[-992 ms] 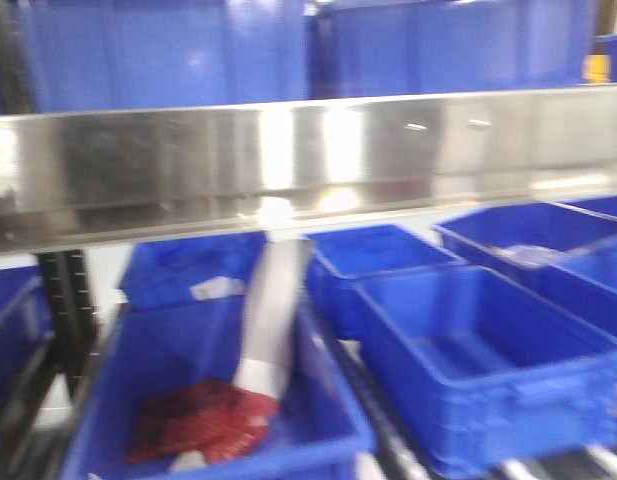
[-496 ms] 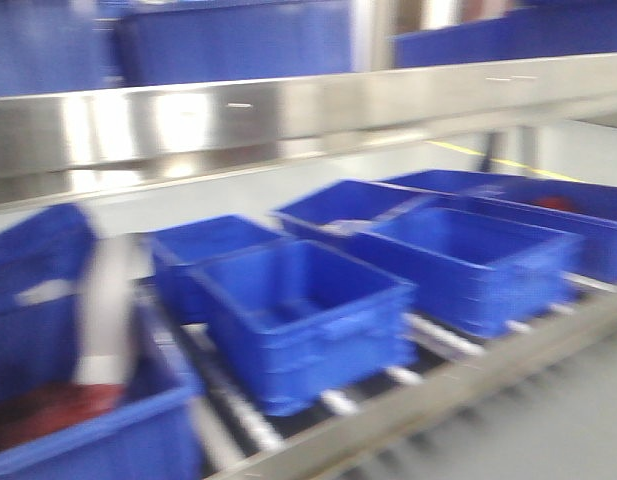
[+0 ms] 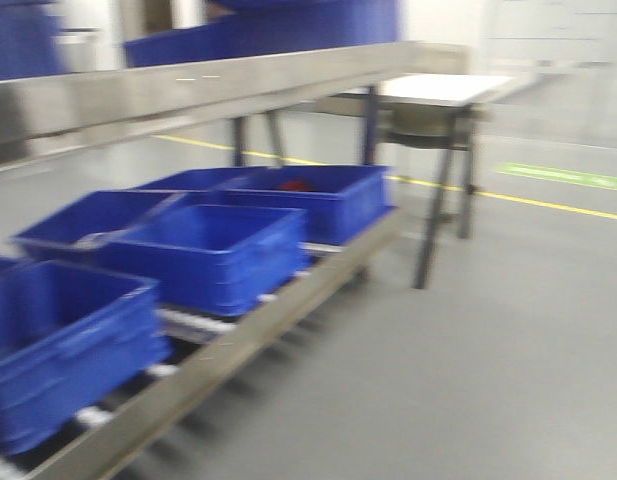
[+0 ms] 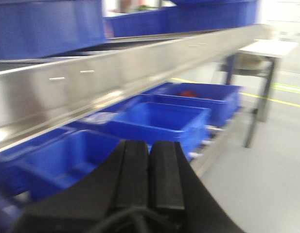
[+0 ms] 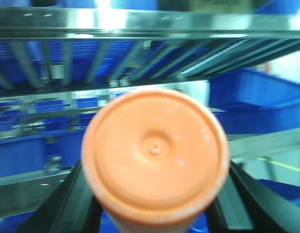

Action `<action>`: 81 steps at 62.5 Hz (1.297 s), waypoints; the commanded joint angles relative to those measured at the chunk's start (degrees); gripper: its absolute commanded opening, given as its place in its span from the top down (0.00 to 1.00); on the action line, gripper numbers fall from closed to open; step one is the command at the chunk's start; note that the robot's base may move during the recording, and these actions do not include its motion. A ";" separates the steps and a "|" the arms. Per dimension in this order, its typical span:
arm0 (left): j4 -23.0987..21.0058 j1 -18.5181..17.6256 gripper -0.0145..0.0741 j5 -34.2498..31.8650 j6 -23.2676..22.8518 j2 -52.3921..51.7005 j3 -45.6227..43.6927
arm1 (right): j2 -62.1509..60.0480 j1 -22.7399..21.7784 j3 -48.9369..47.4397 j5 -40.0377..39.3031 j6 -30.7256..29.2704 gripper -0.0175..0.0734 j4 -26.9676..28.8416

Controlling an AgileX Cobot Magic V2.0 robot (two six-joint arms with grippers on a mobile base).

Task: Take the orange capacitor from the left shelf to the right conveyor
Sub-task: 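Drive the base to the conveyor table holding the capacitor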

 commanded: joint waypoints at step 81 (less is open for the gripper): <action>-0.18 0.02 0.98 -5.15 0.00 -0.46 1.25 | 0.86 0.10 -1.48 -4.91 -0.20 0.75 -0.81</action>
